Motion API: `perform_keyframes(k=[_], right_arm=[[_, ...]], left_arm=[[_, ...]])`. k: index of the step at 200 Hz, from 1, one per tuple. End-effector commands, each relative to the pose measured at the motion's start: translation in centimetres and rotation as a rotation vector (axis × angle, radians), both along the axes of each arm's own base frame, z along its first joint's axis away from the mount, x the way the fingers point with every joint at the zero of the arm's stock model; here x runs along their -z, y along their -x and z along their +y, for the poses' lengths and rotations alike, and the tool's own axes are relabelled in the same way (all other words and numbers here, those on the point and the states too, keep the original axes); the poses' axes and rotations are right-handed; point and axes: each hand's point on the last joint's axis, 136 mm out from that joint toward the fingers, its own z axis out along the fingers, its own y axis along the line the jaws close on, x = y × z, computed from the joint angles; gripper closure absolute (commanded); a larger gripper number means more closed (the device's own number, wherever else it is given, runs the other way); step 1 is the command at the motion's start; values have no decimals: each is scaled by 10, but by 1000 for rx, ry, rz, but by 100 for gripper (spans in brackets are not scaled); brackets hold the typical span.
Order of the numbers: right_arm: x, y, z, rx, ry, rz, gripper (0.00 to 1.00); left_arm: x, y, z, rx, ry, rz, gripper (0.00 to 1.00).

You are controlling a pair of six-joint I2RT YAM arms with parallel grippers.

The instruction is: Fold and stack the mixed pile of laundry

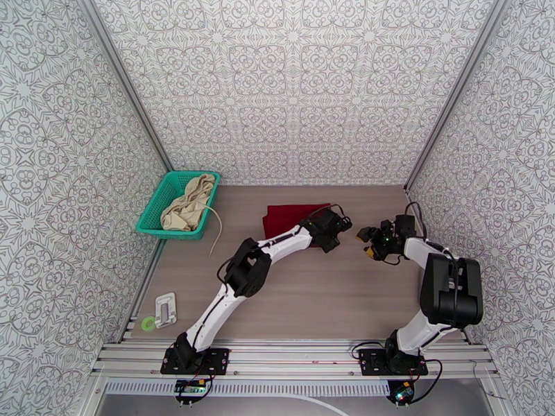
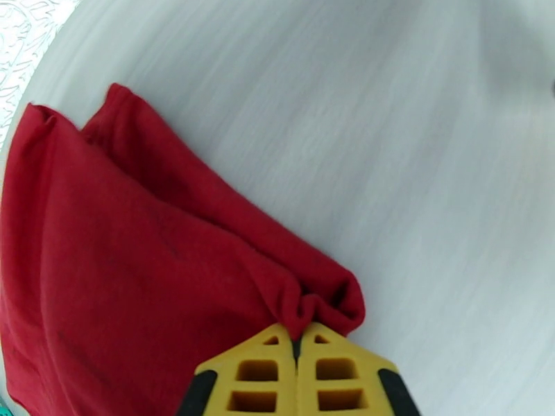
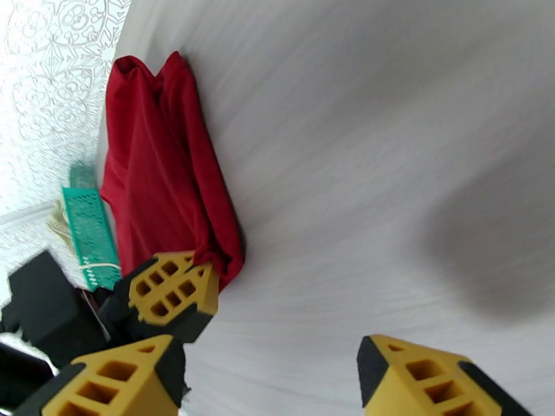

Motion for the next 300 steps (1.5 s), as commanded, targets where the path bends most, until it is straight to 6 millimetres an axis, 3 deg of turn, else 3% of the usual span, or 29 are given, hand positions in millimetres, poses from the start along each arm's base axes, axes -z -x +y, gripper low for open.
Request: perform_keyframes(k=[1,32,109,134,136,140,168,192,234,252,280,300], right_arm=[[-2,-11,6,22,-94,-21,28],[0,-22,25,-1,-123,-13,20],[-1,-82,83,51,-391,-25,13],[5,-92,91,56,-400,-2,12],[5,-93,92,52,-398,0,12],[6,-94,95,44,-395,5,12],[9,-100,117,-21,-359,28,14],[13,-110,124,-52,-347,33,23],[29,-109,118,-203,-131,71,53],[29,-107,108,-259,-20,56,65],[24,-107,88,-331,174,20,86],[15,-110,67,-380,346,6,96]], left_arm=[[-76,-10,-5,3,172,-109,100],[-95,-7,0,13,237,-119,100],[-88,-3,2,20,237,-86,100],[-80,-1,4,18,227,-74,100],[-91,0,5,18,240,-87,100],[-96,0,5,18,247,-92,100],[-97,2,6,17,256,-92,100],[-98,3,8,15,263,-91,100],[-98,9,15,10,266,-81,100],[-97,13,22,-10,287,-58,75],[-101,30,33,-35,364,1,57],[-106,47,45,-69,420,52,56]])
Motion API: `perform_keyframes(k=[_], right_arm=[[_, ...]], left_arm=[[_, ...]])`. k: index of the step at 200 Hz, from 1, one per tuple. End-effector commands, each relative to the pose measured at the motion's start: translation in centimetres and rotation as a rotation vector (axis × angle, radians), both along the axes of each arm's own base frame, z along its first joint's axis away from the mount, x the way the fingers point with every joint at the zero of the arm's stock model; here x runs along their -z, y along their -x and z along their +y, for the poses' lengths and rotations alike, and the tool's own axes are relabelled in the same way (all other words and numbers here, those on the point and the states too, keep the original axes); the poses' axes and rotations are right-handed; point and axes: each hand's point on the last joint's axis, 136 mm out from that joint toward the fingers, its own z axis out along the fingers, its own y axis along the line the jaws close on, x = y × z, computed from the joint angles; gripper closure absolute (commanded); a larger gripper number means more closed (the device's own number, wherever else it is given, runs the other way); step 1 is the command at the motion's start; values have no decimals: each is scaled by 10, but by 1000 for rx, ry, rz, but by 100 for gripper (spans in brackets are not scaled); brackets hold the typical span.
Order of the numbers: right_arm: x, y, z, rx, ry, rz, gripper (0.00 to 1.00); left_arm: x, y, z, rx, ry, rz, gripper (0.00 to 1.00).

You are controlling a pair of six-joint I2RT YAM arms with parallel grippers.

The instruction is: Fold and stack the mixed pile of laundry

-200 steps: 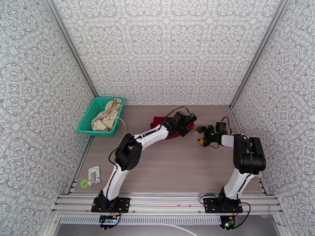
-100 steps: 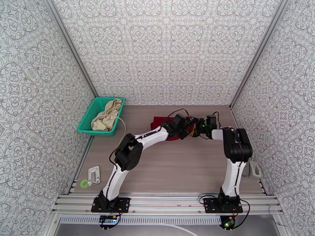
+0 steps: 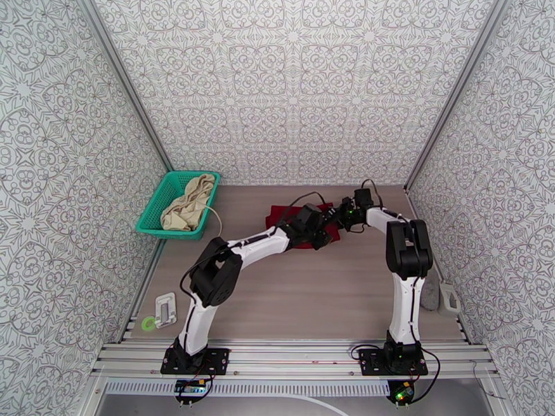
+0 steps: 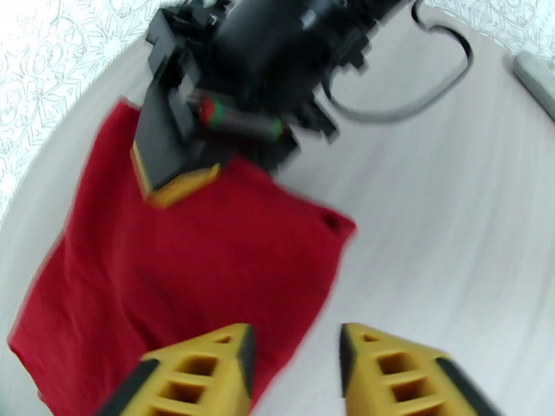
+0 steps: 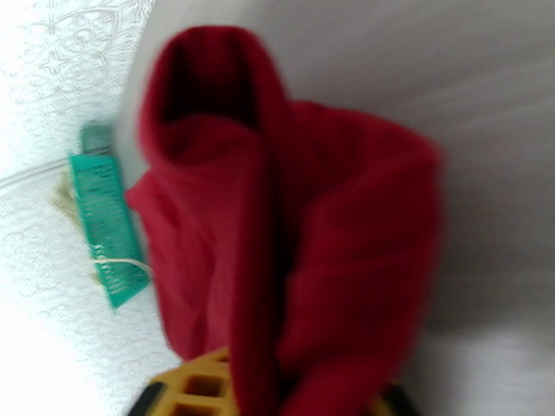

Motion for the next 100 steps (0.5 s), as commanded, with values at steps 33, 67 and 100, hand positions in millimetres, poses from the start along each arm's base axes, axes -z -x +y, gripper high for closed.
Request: perform_keyframes(k=[33,67,100], right_arm=[[-24,-8,-97,-81,559,-64,100],[-55,-28,-184,13,832,-64,100],[-80,-40,-265,111,1007,-43,100]], left_arm=[[-41,38,42,-115,236,105,56],[-34,57,75,-194,274,156,58],[-19,73,99,-233,232,199,59]])
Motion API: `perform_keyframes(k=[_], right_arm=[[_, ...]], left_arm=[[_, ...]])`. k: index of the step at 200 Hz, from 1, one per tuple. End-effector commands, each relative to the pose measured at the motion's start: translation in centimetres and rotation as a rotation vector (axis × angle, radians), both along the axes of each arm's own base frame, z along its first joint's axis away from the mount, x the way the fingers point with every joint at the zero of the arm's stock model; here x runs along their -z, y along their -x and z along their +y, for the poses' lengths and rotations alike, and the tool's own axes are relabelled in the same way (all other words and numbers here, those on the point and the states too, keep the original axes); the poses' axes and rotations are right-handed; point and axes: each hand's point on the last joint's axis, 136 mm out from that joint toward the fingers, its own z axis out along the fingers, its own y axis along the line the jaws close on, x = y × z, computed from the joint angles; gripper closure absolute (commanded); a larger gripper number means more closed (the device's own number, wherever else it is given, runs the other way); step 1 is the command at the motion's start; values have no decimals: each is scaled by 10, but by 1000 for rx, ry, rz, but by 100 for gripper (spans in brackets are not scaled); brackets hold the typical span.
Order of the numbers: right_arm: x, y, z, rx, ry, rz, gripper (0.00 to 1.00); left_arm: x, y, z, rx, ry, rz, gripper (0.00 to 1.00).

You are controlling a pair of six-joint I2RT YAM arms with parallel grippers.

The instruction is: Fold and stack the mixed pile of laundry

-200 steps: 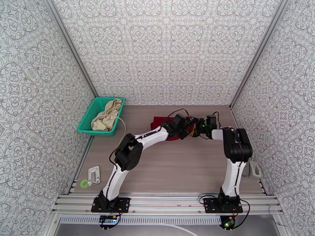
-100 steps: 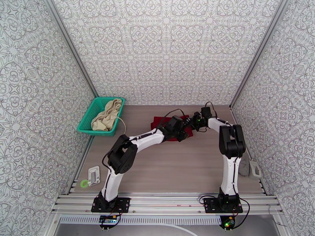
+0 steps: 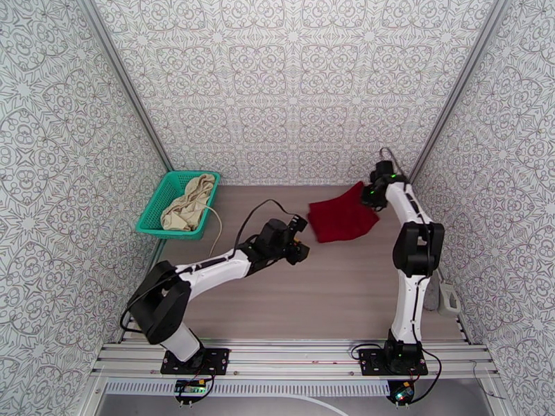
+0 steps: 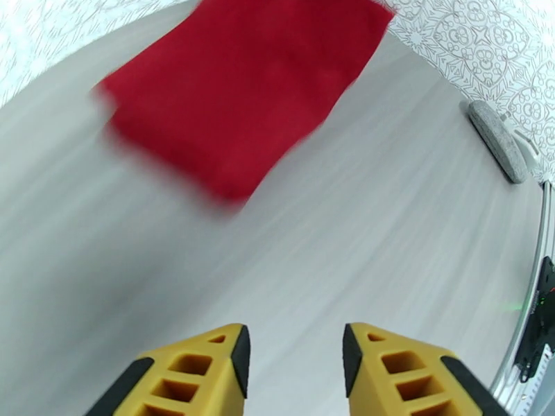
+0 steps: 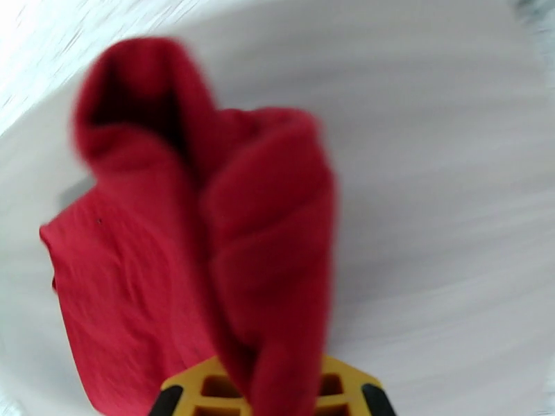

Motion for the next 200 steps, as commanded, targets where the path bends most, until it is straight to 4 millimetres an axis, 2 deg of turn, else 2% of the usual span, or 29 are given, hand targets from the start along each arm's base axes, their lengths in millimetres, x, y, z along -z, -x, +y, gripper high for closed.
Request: perform_keyframes(k=[1,16,23,29,33,64,69,77,83,96,114,144,162,175,179,183,200], right_arm=[[0,10,-80,90,235,90,100],[-10,8,-111,137,305,89,100],[-16,7,-121,150,331,81,100],[-12,6,-127,151,348,88,100],[-18,2,-132,156,365,67,100],[-3,-9,-160,184,475,73,100],[0,-10,-163,189,490,76,92],[4,-11,-170,209,522,84,69],[4,-10,-174,223,548,90,59],[-3,-9,-180,256,585,86,46],[-30,-9,-186,303,630,38,36],[-74,-13,-176,313,682,-52,32],[-88,-15,-156,290,658,-89,32],[-96,-15,-130,252,618,-113,32],[-86,-15,-118,224,597,-95,32],[-88,-13,-108,206,568,-104,32],[-84,-5,-49,123,399,-142,32]], left_arm=[[4,7,15,-48,16,41,59],[5,11,24,-64,14,55,59],[5,12,28,-72,16,59,59],[6,13,32,-78,15,64,59],[6,14,34,-84,14,67,59],[10,14,46,-104,-3,89,59],[10,14,47,-106,-7,92,59],[11,14,50,-112,-12,98,59],[11,13,51,-117,-14,101,59],[12,12,55,-131,-14,106,58],[10,11,60,-150,3,114,58],[3,7,64,-169,37,122,57],[-6,4,70,-185,54,111,57],[-18,-2,83,-222,67,97,57],[-22,-5,89,-239,69,94,57],[-27,-9,97,-260,69,93,57],[-46,-26,143,-404,27,82,58]])
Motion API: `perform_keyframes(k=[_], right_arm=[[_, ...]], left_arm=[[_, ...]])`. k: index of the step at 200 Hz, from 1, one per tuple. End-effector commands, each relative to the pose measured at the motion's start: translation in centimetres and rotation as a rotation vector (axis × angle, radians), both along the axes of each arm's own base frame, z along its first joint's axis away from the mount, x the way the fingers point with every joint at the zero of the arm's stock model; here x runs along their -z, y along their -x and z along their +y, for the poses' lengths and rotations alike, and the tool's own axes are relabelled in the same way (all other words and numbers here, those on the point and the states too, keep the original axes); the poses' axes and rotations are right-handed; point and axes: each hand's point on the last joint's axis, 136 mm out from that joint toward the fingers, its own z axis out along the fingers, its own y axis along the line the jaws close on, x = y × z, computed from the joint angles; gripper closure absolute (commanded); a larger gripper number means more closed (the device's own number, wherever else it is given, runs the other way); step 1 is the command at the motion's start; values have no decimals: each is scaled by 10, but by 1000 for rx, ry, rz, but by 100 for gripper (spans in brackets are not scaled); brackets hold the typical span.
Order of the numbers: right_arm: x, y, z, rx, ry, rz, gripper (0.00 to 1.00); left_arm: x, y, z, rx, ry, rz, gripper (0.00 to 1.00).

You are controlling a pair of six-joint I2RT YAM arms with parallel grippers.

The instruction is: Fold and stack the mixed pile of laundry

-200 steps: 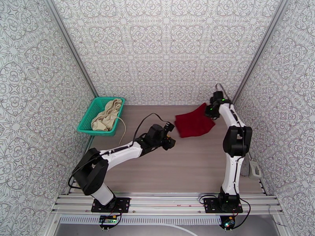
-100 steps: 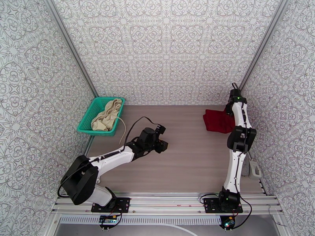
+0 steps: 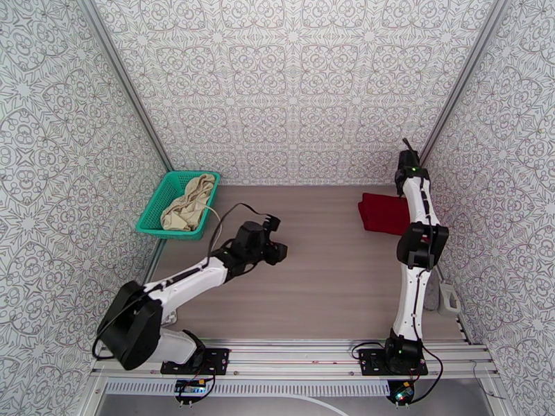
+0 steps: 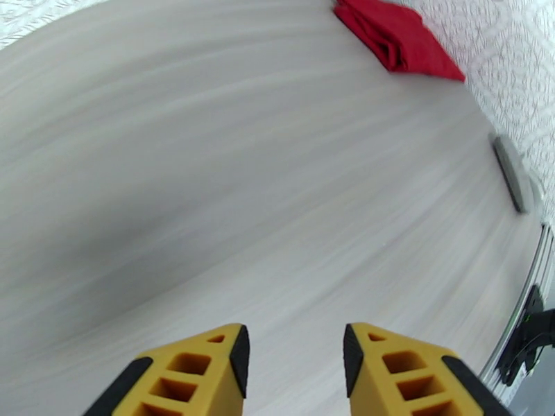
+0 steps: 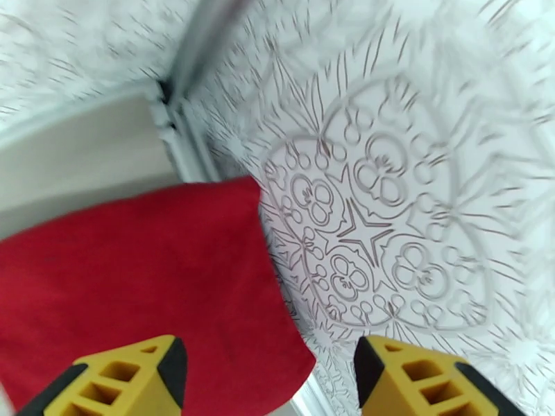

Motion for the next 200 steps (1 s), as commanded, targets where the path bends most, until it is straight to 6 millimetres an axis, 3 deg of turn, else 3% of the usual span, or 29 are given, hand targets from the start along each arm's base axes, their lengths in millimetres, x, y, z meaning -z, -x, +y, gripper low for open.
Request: perform_keyframes(k=[1,18,34,63,93,121,140,200], right_arm=[[-22,8,82,-132,-183,-87,32],[-20,24,141,-243,-347,-143,32],[-24,42,192,-338,-488,-199,32],[-20,77,249,-417,-663,-214,35],[-12,104,292,-496,-738,-152,38],[2,119,309,-521,-772,-102,40],[10,125,311,-522,-779,-80,40],[28,133,311,-498,-792,-38,41]], left_arm=[[-30,-19,55,-171,-36,-2,58],[-46,-36,110,-329,-114,-3,54],[-47,-50,169,-496,-187,56,47],[-47,-71,258,-726,-223,131,41],[-20,-90,337,-877,-298,252,28],[-2,-118,375,-899,-303,269,21],[11,-133,390,-901,-298,306,18],[53,-170,416,-924,-313,398,16]])
